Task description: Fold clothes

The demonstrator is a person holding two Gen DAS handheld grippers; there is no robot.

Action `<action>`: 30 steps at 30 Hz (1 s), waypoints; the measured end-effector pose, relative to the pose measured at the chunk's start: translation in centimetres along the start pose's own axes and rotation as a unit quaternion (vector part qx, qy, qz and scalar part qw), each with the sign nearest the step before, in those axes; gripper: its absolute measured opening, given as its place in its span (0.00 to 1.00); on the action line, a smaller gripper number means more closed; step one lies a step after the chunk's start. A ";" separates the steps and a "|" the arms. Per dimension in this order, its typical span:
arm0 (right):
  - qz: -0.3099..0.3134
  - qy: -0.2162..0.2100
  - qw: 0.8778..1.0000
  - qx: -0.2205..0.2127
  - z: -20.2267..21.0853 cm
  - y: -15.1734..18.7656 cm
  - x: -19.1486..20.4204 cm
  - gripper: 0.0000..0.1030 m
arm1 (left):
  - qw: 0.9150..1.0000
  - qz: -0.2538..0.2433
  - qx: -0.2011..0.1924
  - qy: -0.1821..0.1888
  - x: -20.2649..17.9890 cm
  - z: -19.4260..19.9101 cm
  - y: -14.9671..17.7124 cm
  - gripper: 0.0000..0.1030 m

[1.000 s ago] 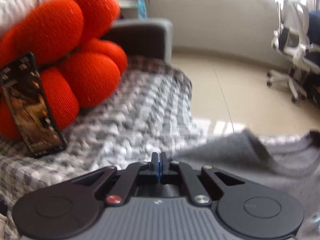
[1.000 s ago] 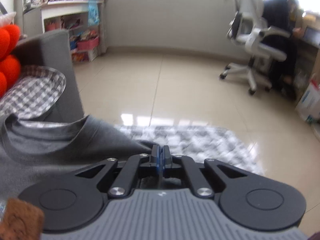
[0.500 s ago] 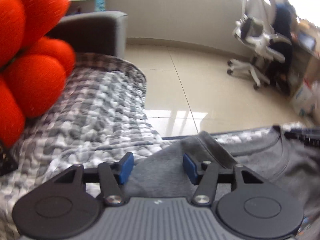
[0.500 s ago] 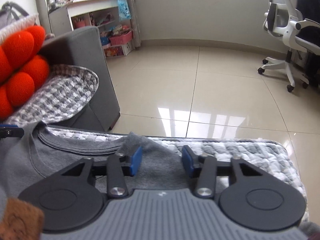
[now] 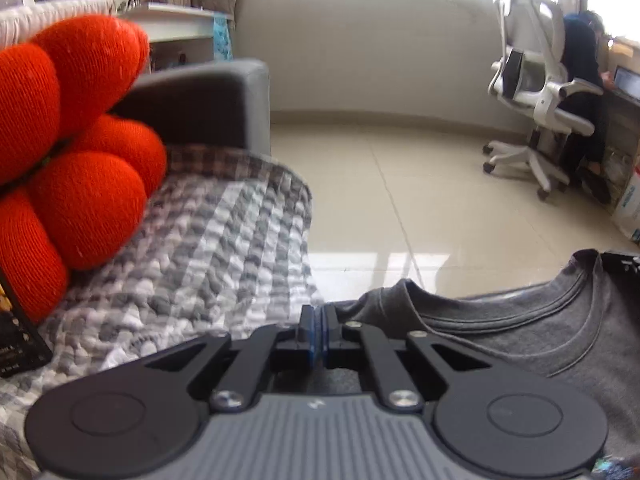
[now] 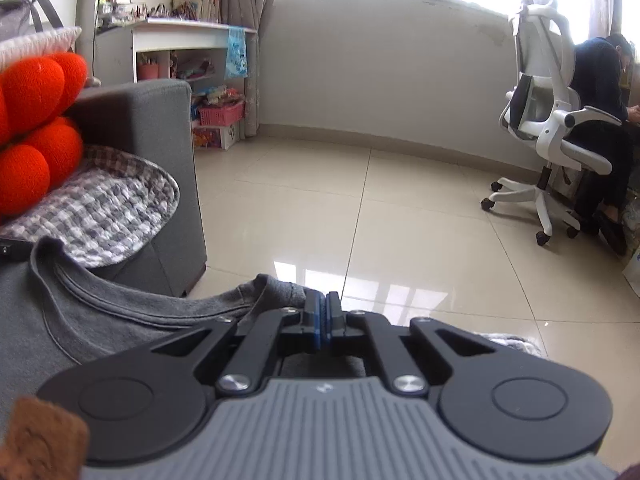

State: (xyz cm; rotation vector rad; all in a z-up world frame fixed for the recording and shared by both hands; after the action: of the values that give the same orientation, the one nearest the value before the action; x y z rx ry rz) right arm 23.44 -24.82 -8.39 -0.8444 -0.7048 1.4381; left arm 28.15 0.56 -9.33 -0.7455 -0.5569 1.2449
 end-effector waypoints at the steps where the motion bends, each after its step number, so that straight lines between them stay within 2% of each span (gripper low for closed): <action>1: 0.000 -0.001 1.000 0.014 -0.7 0.4 0.1 0.04 | 1.000 0.000 0.004 -0.001 0.1 -0.5 0.4 0.06; 3: -0.009 -0.006 0.999 0.033 -1.7 1.1 0.1 0.07 | 1.000 -0.011 -0.014 -0.005 -0.1 -0.6 0.7 0.07; 6: -0.029 -0.015 0.999 0.029 -1.7 1.5 -0.1 0.11 | 1.000 -0.007 -0.022 -0.008 0.0 -0.6 0.9 0.09; 12: -0.060 -0.031 0.997 0.030 -1.7 1.6 -0.6 0.15 | 0.996 0.076 -0.031 0.037 1.9 -0.6 1.2 0.13; 14: -0.055 -0.033 0.997 0.030 -1.7 1.5 -0.4 0.18 | 0.994 0.090 -0.032 0.053 2.1 -0.5 1.2 0.19; 15: -0.049 -0.033 0.998 0.031 -1.6 1.4 -0.2 0.24 | 0.994 0.090 -0.033 0.060 2.0 -0.3 1.2 0.28; 18: -0.038 -0.017 0.999 0.022 -0.8 1.3 0.0 0.49 | 0.996 0.071 -0.038 0.048 1.4 1.4 1.0 0.57; 23: -0.059 -0.032 0.998 0.005 2.5 1.5 -0.7 0.50 | 0.998 0.046 -0.040 0.025 0.6 4.8 0.8 0.60; 24: -0.065 -0.036 0.997 0.000 3.4 1.5 -0.9 0.53 | 0.998 0.044 -0.041 0.020 0.6 5.7 0.8 0.63; 27: -0.083 -0.061 0.995 0.004 5.8 1.9 -1.1 0.61 | 0.998 0.053 -0.035 0.011 0.8 8.0 1.3 0.72; 30: -0.093 -0.082 0.992 0.011 8.3 2.2 -1.2 0.65 | 0.997 0.074 -0.011 0.009 0.8 10.0 2.4 0.73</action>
State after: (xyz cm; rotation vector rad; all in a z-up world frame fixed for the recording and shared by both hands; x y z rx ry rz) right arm 15.25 -25.52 -5.67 -0.6308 -0.8683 1.3551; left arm 19.43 3.64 -4.68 -0.8279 -0.5095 1.3696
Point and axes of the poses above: each gripper's, at about its wrist camera, not at the fingertips, and z roughly against the way its jaws point, x to its left, y to its underside, the point moved 4 cm from there along -z, roughly the way its jaws point, and after that the axes turned 2 degrees about y, right-handed, at the moved point
